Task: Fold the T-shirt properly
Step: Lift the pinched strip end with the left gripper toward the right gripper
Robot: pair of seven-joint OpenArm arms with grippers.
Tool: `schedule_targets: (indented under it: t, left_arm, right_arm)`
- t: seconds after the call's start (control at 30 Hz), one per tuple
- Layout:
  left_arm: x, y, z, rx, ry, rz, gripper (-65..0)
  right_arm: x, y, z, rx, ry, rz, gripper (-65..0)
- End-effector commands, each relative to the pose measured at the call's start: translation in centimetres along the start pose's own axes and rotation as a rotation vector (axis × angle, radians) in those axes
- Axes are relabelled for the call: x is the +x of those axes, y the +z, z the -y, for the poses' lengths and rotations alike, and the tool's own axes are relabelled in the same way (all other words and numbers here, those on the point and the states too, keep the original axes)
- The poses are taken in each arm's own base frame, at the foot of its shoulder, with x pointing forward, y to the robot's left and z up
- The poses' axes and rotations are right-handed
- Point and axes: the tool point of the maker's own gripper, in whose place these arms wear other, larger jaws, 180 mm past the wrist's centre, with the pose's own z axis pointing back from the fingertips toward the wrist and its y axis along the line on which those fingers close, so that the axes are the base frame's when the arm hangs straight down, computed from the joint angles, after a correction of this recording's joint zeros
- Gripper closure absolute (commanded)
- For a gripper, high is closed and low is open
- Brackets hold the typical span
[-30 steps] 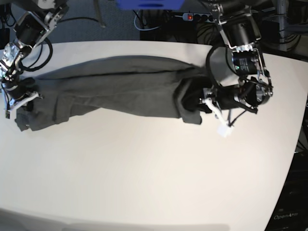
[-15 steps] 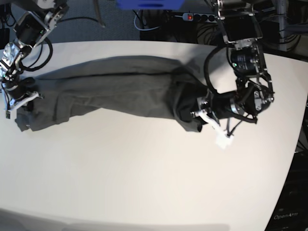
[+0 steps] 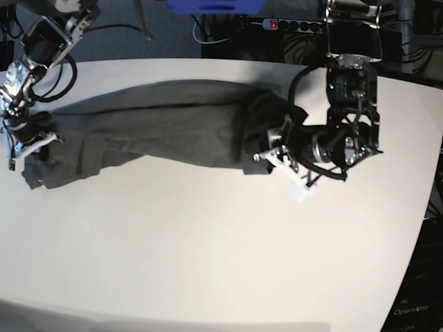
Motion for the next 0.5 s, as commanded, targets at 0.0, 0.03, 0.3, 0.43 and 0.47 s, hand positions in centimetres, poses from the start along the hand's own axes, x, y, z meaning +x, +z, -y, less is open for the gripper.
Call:
schedule_targets:
  t: [0.0, 0.03, 0.3, 0.43, 0.47]
  left_arm:
    - [0.4, 0.0, 2.0, -0.055, -0.026, 0.008, -2.7]
    - [0.2, -0.4, 2.6, -0.066, -0.030, -0.001, -2.7]
    - [-2.0, -2.9, 6.7, -0.135, 0.032, -0.078, -2.7]
    - [-2.3, -3.4, 8.1, -0.165, 0.048, -0.090, -2.7]
    - [-2.3, -3.4, 8.2, -0.164, 0.049, -0.089, -2.7]
  right_arm:
    - [-5.3, 0.0, -1.2, 0.023, 0.045, -0.222, -0.6]
    - [-5.4, 0.0, -1.5, 0.027, 0.041, -0.223, -0.6]
    - [-5.6, -0.1, -1.8, 0.032, 0.038, -0.224, -0.6]
    - [-5.6, -0.1, -1.8, 0.032, 0.038, -0.224, -0.6]
    - [-5.6, -0.1, -1.8, 0.032, 0.038, -0.224, -0.6]
